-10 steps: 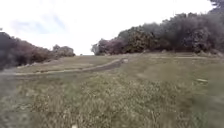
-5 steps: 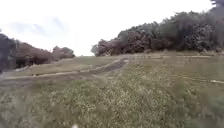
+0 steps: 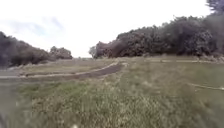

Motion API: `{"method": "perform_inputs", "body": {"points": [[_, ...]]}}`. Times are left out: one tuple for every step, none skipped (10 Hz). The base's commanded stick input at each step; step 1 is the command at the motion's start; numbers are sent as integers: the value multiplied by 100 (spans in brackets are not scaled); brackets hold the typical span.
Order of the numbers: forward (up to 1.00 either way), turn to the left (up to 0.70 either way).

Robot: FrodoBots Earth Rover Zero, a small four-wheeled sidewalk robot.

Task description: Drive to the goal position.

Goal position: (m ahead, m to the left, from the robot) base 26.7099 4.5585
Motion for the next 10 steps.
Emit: {"method": "perform_inputs", "body": {"points": [[100,0],[100,0],[100,0],[100,0],[100,0],[100,0],[100,0],[100,0],[100,0],[100,0]]}}
